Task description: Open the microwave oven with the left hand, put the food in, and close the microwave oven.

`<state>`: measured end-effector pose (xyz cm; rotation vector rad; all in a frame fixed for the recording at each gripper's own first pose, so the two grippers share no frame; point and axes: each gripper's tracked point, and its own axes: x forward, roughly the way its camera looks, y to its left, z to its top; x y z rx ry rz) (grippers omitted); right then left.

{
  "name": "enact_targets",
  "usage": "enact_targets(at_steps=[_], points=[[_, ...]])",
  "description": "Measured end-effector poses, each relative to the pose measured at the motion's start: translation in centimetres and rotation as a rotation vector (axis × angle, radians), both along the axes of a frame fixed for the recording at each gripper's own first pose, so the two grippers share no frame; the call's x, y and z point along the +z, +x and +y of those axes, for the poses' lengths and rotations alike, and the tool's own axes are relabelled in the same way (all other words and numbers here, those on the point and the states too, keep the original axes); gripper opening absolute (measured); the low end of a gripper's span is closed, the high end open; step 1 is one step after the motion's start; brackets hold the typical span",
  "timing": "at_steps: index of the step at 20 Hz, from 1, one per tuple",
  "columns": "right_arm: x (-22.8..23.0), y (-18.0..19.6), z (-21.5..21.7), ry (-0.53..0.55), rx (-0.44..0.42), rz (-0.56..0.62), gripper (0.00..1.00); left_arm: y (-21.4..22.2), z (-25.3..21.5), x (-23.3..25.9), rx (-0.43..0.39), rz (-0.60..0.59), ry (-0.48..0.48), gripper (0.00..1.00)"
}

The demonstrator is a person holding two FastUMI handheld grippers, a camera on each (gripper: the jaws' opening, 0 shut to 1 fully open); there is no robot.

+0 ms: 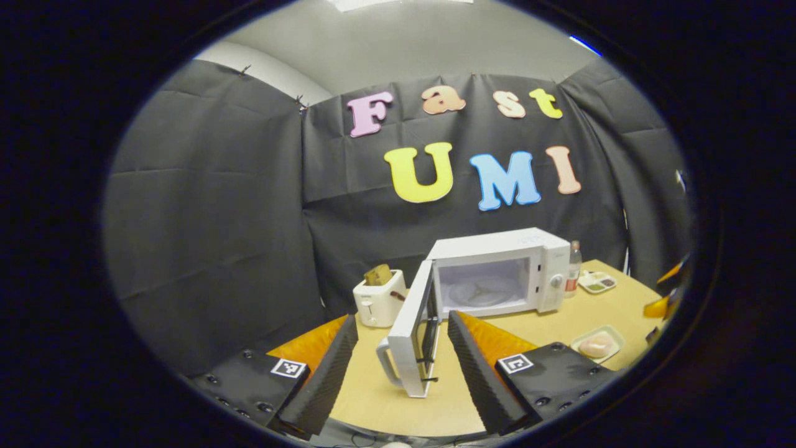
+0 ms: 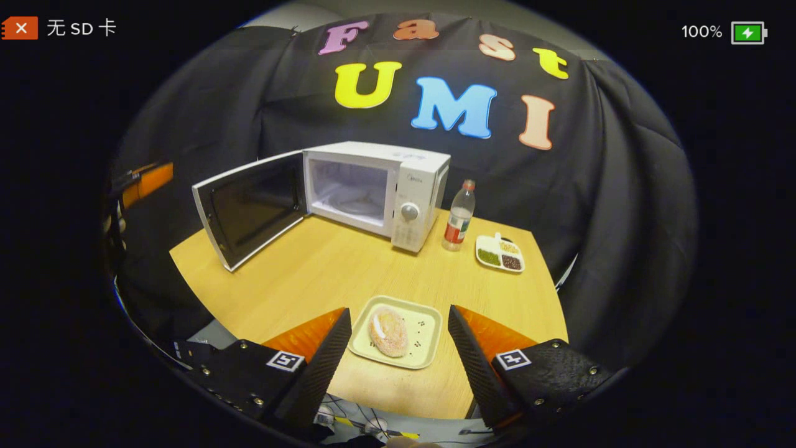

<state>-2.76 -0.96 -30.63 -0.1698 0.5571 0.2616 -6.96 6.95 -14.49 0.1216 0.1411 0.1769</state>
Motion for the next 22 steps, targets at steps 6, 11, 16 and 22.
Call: enact_targets(at_steps=[6,11,16,22], points=[[-8.4,2.5,1.5,-0.038,0.123,0.106,0.96,0.3,-6.8,7.4,-0.015,-0.072,0.019,1.0],[-12.0,6.0,2.5,-0.049,0.2,0.156,0.96,0.8,-10.3,10.5,0.008,-0.088,0.068,1.0],[-14.3,7.2,2.9,-0.04,0.258,0.232,0.96,1.0,-12.7,11.1,0.051,-0.074,0.094,1.0],[-14.8,7.2,3.7,-0.051,0.31,0.272,0.74,1.5,-14.7,10.3,0.033,-0.052,0.09,1.0]])
